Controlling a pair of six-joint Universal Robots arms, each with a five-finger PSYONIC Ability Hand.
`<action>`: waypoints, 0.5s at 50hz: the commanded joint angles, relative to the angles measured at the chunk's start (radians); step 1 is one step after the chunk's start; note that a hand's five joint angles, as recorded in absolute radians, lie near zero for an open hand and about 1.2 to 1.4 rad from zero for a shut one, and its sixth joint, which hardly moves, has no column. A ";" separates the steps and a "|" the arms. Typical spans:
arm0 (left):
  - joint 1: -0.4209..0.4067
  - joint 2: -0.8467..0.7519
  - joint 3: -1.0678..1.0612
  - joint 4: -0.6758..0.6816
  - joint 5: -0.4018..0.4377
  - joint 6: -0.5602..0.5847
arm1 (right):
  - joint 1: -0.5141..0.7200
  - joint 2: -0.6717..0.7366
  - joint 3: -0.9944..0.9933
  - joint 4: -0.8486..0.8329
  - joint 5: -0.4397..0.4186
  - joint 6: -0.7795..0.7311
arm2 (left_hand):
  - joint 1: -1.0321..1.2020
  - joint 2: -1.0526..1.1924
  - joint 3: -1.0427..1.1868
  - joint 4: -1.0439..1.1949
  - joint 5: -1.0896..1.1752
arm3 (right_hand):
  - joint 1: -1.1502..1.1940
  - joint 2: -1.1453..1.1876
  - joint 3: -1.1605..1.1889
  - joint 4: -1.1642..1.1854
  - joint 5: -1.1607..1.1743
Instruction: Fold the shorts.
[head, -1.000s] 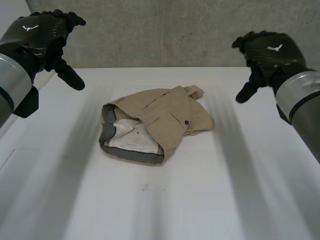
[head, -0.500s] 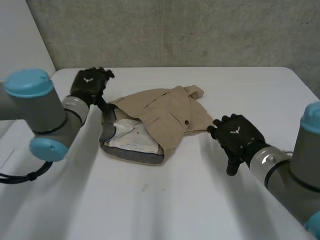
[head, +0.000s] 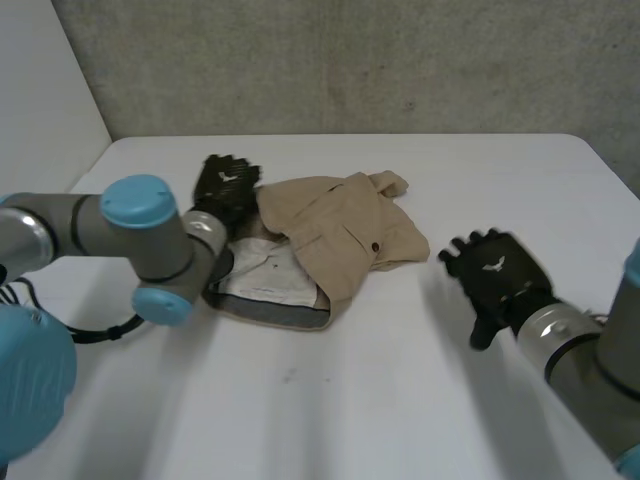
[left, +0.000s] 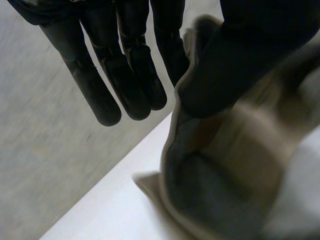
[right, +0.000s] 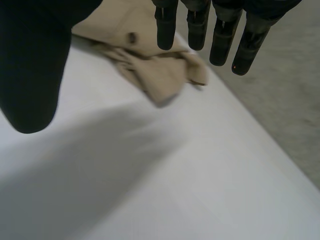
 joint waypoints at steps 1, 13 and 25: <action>-0.213 0.216 -0.146 -0.016 -0.086 -0.115 | -0.169 -0.090 -0.024 -0.004 0.021 0.021 | 0.251 0.205 0.210 0.202 0.256 | -0.029 -0.046 -0.043 -0.059 -0.057; -0.547 0.188 -0.147 -0.016 -0.096 -0.223 | -0.274 -0.127 -0.050 0.007 0.022 0.127 | 0.251 0.205 0.210 0.202 0.256 | -0.029 -0.046 -0.043 -0.059 -0.057; -0.598 0.329 -0.185 -0.022 -0.148 -0.215 | -0.269 -0.144 -0.038 0.015 0.013 0.125 | -0.835 -0.880 -0.876 -0.884 -0.830 | -0.029 -0.046 -0.043 -0.059 -0.057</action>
